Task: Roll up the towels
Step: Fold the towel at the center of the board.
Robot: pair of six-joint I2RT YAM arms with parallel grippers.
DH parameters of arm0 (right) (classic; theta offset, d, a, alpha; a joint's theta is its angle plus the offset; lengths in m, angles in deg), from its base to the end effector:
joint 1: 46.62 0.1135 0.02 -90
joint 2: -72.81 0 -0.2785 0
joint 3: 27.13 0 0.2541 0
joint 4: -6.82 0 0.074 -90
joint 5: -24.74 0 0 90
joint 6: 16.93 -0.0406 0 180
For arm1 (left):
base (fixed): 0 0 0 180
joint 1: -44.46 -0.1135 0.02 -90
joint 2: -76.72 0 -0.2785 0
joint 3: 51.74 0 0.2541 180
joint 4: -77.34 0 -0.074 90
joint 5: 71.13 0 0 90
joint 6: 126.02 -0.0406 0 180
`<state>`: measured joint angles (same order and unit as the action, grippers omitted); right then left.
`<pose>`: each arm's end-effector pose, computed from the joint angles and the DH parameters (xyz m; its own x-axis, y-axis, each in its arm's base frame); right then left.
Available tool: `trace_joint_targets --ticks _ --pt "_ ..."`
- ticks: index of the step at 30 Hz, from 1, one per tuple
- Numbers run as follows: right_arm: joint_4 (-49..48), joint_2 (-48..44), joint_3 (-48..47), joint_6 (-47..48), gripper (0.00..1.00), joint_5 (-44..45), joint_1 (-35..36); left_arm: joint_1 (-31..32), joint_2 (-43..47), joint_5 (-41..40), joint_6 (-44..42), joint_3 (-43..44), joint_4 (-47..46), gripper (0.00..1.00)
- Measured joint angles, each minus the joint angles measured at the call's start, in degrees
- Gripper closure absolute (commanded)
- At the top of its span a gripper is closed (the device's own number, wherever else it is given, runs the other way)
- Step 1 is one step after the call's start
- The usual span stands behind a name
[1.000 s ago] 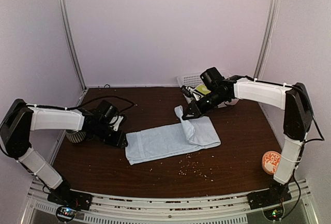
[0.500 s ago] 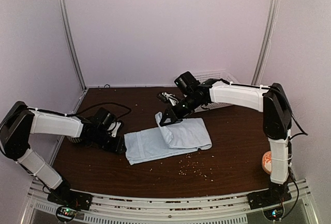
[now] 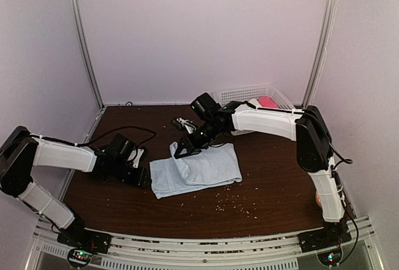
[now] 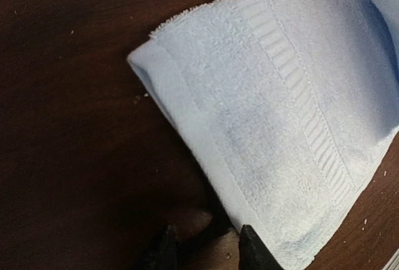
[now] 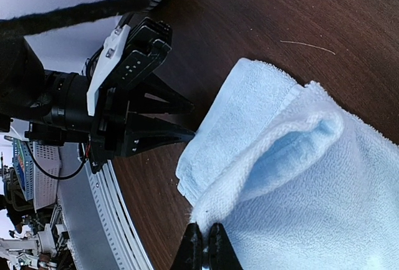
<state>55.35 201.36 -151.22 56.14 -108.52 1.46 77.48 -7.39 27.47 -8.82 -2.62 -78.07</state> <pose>0.3195 0.3975 0.2288 -0.7484 -0.5161 -0.4165 -0.6267 0.3448 0.6988 0.2125 -0.1453 0.1464 -0.9184 0.0579 -0.3914 0.2052 0.9155 -0.3461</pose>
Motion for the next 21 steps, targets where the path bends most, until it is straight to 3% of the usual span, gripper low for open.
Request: trace_joint_targets --ticks 21 --pt "-5.05 9.35 -6.86 -5.51 1.0 0.13 4.37 0.0 1.29 2.16 0.79 -3.48 -5.7 0.69"
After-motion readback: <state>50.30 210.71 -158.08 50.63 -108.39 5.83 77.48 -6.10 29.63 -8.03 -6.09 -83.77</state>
